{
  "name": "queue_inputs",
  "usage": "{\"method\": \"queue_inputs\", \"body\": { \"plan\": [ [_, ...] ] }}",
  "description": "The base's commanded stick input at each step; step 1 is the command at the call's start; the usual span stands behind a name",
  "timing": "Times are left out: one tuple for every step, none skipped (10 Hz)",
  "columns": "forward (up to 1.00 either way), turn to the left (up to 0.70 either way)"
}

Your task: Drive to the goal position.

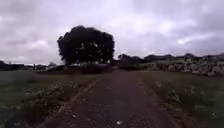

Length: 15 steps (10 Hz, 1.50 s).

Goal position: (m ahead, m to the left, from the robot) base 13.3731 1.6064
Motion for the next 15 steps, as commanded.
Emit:
{"method": "queue_inputs", "body": {
  "plan": [
    [0.5, -0.25],
    [0.5, -0.25],
    [0.5, -0.25],
    [0.5, -0.25],
    [0.5, -0.25],
    [0.5, -0.25],
    [0.5, -0.25],
    [0.5, -0.25],
    [0.5, -0.25],
    [0.5, -0.25],
    [0.5, -0.25],
    [0.5, -0.22],
    [0.5, -0.1],
    [0.5, 0.0],
    [0.5, 0.0]
  ]
}}
